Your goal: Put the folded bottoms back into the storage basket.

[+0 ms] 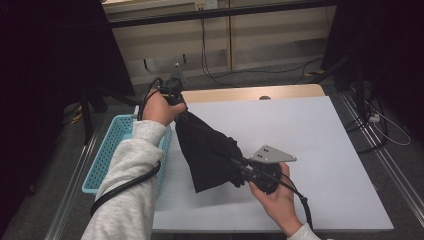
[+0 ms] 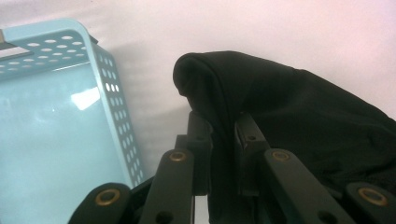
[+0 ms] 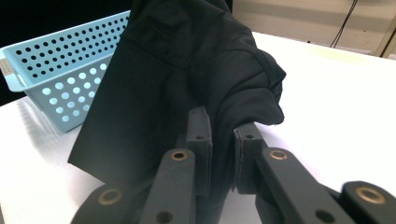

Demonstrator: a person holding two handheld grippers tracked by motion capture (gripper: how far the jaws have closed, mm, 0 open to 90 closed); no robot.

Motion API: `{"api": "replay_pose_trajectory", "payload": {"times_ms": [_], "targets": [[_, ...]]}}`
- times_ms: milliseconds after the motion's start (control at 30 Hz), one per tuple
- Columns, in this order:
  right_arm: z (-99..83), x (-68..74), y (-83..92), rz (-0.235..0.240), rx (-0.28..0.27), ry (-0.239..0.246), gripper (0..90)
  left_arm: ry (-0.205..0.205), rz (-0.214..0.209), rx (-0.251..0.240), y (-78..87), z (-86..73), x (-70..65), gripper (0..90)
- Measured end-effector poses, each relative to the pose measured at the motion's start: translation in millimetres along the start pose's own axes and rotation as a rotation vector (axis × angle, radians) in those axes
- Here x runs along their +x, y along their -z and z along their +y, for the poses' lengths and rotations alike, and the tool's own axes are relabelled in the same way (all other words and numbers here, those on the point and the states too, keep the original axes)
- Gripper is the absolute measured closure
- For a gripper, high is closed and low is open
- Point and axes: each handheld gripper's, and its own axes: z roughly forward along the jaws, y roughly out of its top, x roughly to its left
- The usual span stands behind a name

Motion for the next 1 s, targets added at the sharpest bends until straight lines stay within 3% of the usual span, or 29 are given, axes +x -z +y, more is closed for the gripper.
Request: {"api": "replay_pose_trajectory", "payload": {"times_ms": [433, 700, 1000], "targets": [[7.2, 8.4, -2.5, 0.027, -0.017, 0.018, 80.6, 0.013, 0.004, 0.006, 7.8, 2.6, 9.6, 80.0], [12.2, 10.8, -1.1, 0.028, -0.043, 0.011, 80.6, -0.001, 0.036, 0.005, 26.5, 5.6, 3.0, 80.1], [20.2, 16.8, 0.7, 0.038, -0.050, 0.025, 80.6, 0.014, 0.032, 0.019, 30.7, 6.4, 8.4, 80.2]]}}
